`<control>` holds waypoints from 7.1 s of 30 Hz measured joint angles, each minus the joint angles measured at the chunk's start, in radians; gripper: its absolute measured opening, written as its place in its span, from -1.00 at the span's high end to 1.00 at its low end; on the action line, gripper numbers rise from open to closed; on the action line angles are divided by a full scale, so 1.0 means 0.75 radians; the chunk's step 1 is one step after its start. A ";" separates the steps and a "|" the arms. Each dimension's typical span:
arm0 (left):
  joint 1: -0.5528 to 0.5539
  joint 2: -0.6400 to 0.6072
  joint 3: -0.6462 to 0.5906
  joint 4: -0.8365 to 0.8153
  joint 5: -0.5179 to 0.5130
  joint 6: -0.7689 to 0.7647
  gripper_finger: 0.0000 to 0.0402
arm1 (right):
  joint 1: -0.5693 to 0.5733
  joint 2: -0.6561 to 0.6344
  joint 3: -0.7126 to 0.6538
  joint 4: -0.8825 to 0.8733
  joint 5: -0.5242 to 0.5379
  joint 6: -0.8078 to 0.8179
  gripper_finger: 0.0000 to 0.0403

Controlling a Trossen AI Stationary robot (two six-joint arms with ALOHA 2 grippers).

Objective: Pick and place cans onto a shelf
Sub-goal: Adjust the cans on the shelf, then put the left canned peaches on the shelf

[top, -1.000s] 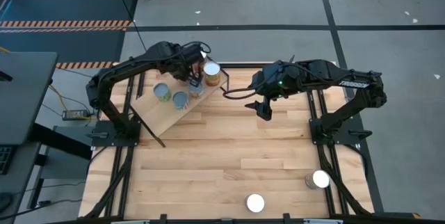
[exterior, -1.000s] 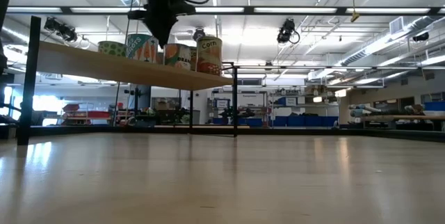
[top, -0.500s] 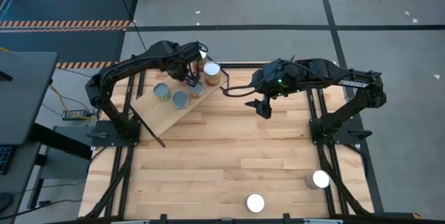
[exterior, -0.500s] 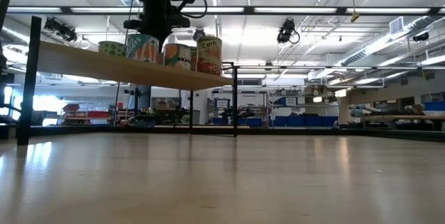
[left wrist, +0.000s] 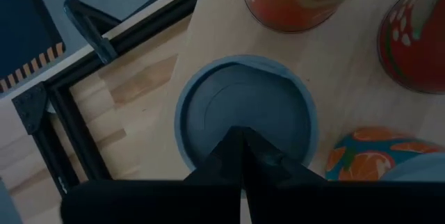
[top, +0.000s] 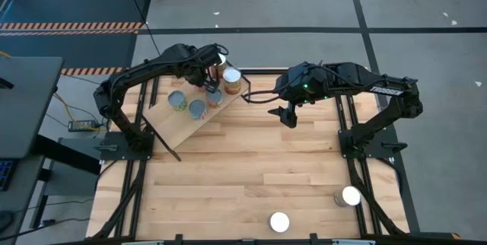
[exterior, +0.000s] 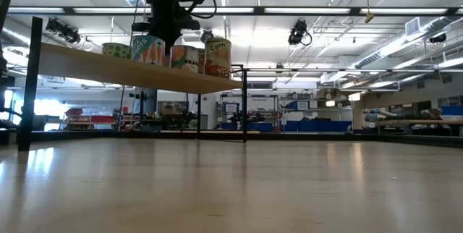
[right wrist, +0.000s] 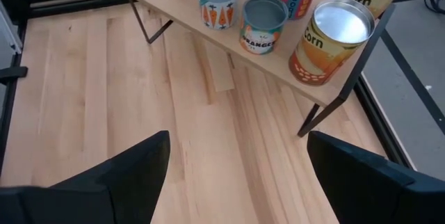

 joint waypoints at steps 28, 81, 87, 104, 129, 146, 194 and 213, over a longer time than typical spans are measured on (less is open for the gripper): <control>-0.232 -0.465 -0.370 -0.295 0.076 -0.471 0.99 | 0.002 0.001 0.000 0.117 -0.003 -0.032 -0.73; 0.026 -0.405 -0.374 -0.101 0.026 -0.190 0.98 | -0.001 0.001 0.000 0.109 0.001 0.042 -0.73; 0.015 -0.414 -0.277 -0.097 0.012 -0.188 0.98 | 0.023 0.001 0.000 0.109 0.001 0.046 -0.73; -0.384 -0.278 -0.196 -0.036 0.067 -0.357 0.98 | 0.079 0.001 0.000 0.103 -0.002 0.104 -0.73; -0.392 -0.226 -0.196 -0.096 0.153 -0.340 0.98 | 0.081 0.001 0.000 0.070 -0.001 0.102 -0.73; -0.392 -0.227 -0.196 -0.095 0.150 -0.315 0.98 | 0.081 0.001 0.000 0.072 -0.001 0.138 -0.73; -1.421 -0.386 -0.193 0.566 -0.284 -0.212 0.95 | 0.965 0.314 -0.485 0.241 -0.083 0.057 -0.73; -1.631 -0.050 -0.194 0.738 -0.250 -0.367 -0.25 | 0.989 0.573 -0.485 0.684 0.162 0.084 -0.73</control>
